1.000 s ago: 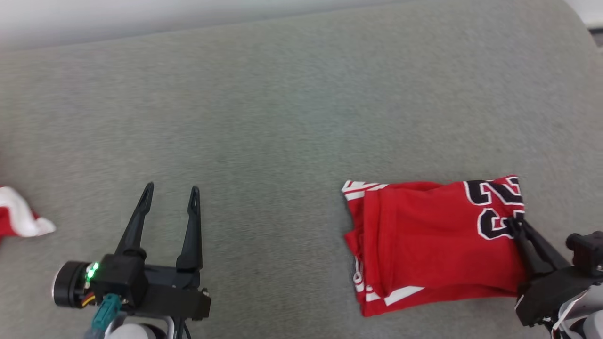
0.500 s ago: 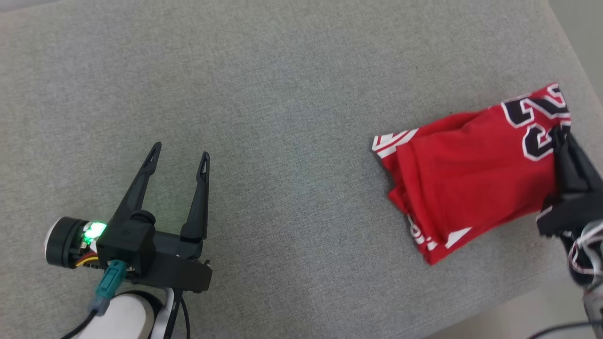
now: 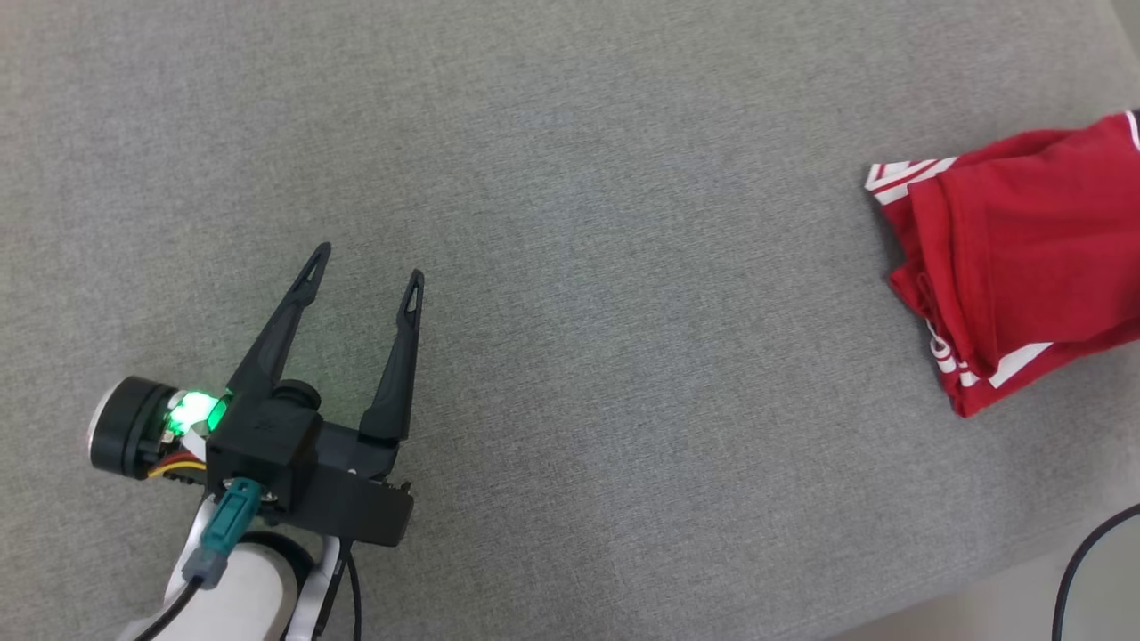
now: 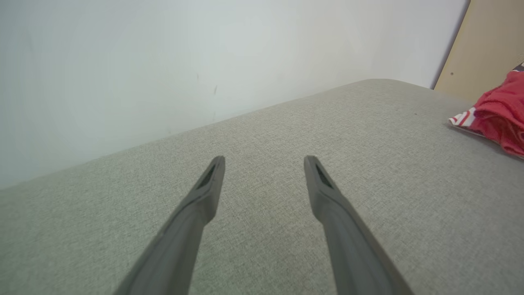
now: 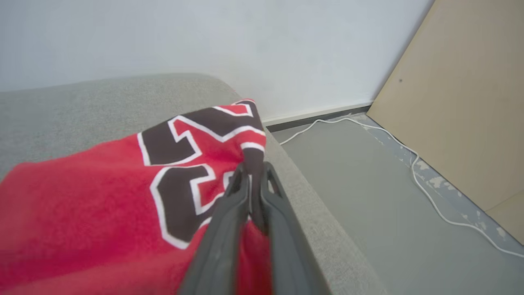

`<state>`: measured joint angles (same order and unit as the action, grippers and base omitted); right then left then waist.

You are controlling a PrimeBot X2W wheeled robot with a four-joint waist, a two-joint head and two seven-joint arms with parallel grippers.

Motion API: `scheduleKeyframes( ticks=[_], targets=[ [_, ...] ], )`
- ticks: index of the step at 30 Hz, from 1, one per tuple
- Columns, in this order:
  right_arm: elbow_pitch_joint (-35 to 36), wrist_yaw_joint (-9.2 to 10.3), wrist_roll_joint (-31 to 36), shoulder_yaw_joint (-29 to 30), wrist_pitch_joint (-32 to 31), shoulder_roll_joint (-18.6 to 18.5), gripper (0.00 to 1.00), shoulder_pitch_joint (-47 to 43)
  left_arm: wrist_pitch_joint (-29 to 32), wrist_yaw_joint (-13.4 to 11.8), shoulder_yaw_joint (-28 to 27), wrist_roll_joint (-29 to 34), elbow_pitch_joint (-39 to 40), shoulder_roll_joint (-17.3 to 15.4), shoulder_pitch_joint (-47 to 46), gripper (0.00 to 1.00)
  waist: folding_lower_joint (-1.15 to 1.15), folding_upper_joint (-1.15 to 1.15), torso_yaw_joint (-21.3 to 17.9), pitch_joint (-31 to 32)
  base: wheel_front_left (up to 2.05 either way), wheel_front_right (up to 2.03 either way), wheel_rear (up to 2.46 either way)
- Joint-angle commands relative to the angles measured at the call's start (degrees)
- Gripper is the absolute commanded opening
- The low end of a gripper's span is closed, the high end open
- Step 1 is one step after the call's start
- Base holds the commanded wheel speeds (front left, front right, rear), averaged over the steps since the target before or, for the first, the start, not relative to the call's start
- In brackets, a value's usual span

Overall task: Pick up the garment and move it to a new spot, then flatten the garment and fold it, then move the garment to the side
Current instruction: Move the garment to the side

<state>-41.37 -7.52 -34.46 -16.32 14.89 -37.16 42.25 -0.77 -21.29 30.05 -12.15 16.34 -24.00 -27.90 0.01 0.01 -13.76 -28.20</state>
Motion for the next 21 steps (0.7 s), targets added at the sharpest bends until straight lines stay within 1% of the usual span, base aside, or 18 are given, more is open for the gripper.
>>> scheduleKeyframes(
  ticks=[1,4,7,9,14,21],
  targets=[
    [-0.5,0.06,-0.6,0.1,0.3,-0.6,1.00,1.1,0.2,0.0,0.1,0.3,0.3,-0.3,-0.7,1.00,-0.01,-0.01,0.3,-0.2,0.00,0.00,0.00],
    [-2.8,0.06,-2.5,0.1,0.3,-1.0,1.00,2.1,0.2,0.1,0.4,0.3,0.2,0.0,-1.2,1.00,-0.01,-0.01,0.4,-0.1,0.00,0.00,0.00],
    [-2.5,0.06,-2.2,1.6,0.3,-1.5,1.00,2.3,-0.4,-0.1,0.4,-0.1,-0.2,0.3,-0.9,1.00,-0.01,-0.01,0.4,0.4,0.00,0.00,0.00],
    [-0.8,0.06,-1.5,3.0,0.3,-1.4,1.00,2.0,-0.9,-0.4,0.1,-0.7,-0.6,0.4,-0.2,1.00,-0.01,-0.01,0.2,1.0,0.00,0.00,0.00],
    [6.0,0.06,0.9,7.6,0.3,1.8,1.00,-1.7,-2.5,-1.2,-1.2,-2.0,-1.6,0.1,2.3,1.00,-0.01,-0.01,-0.1,3.8,0.00,0.00,0.00],
    [20.5,0.06,5.6,9.4,0.3,6.4,1.00,-10.4,-5.1,-2.4,-2.8,-4.7,-2.8,0.6,5.9,1.00,-0.01,-0.01,1.9,9.0,0.00,0.00,0.00]
  ],
)
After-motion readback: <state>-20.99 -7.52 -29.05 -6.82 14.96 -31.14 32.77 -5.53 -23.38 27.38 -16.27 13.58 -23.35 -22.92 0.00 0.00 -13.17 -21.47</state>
